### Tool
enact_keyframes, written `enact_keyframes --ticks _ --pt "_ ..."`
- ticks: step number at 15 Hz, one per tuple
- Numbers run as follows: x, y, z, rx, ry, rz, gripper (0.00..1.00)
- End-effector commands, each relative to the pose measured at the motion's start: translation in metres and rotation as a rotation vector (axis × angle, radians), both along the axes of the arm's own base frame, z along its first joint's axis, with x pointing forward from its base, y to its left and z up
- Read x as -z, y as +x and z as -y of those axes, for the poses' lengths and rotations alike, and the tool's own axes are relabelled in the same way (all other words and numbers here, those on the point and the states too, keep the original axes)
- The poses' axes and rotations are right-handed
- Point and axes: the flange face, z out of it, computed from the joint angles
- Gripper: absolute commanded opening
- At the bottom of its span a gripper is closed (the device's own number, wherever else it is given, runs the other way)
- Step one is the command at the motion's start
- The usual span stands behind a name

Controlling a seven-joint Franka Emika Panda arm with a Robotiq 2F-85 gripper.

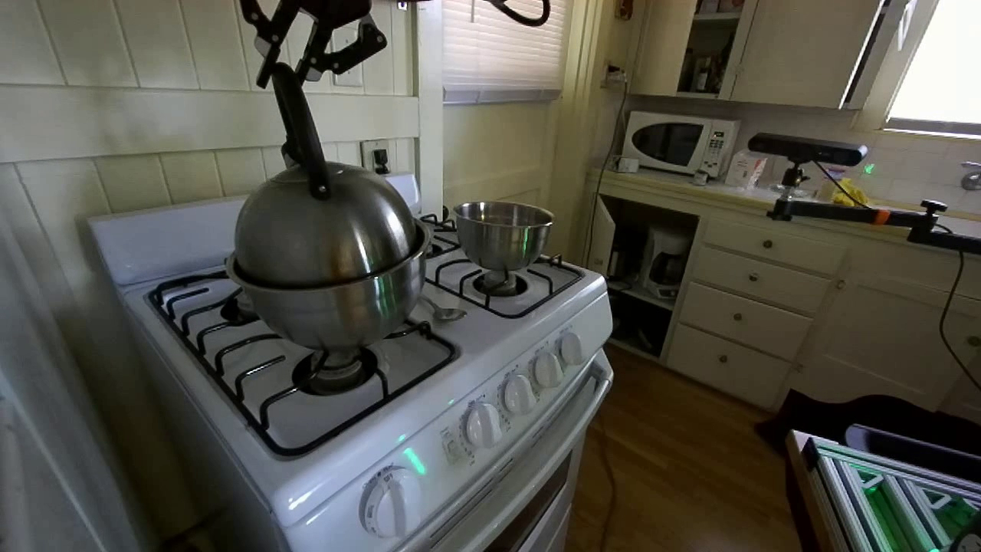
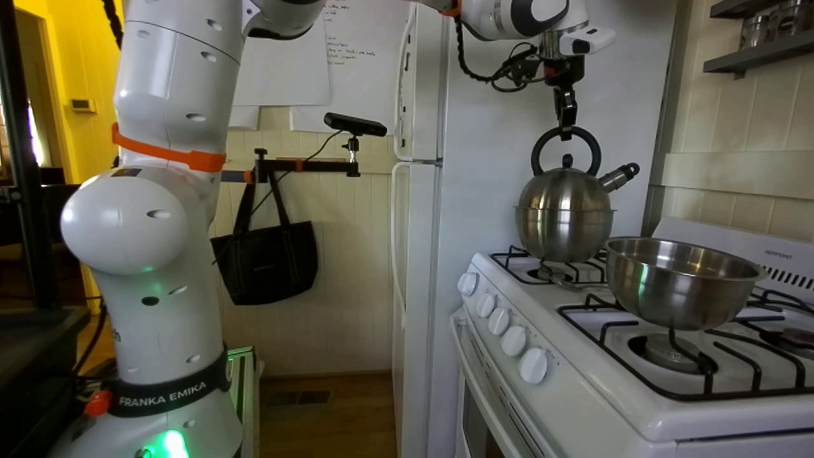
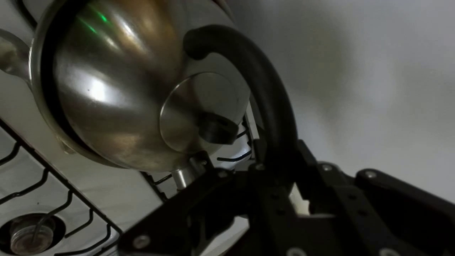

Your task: Put the kettle inside the silver bowl on the left

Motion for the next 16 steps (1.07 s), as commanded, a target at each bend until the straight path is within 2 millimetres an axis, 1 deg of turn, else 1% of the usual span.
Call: enact_keyframes --ticks 1,5,8,9,10,13,14,16 --pt "-0.012 0.003 0.001 0.013 0.037 -0.020 0.05" --pt "-0.006 0.008 0.004 0.021 0.039 -0.033 0.05" --pt "-0.006 0.010 0.003 0.023 0.036 -0.034 0.05" --pt "-0.006 0.010 0.003 0.020 0.037 -0.036 0.30" --pt "-0.006 0.010 0.003 0.020 0.038 -0.038 0.47" --pt "-0.014 0.008 0.002 0.023 0.041 -0.028 0.67" --pt "-0.017 0.008 0.002 0.024 0.039 -0.023 0.76" --pt "-0.022 0.005 0.002 0.027 0.034 -0.013 0.90"
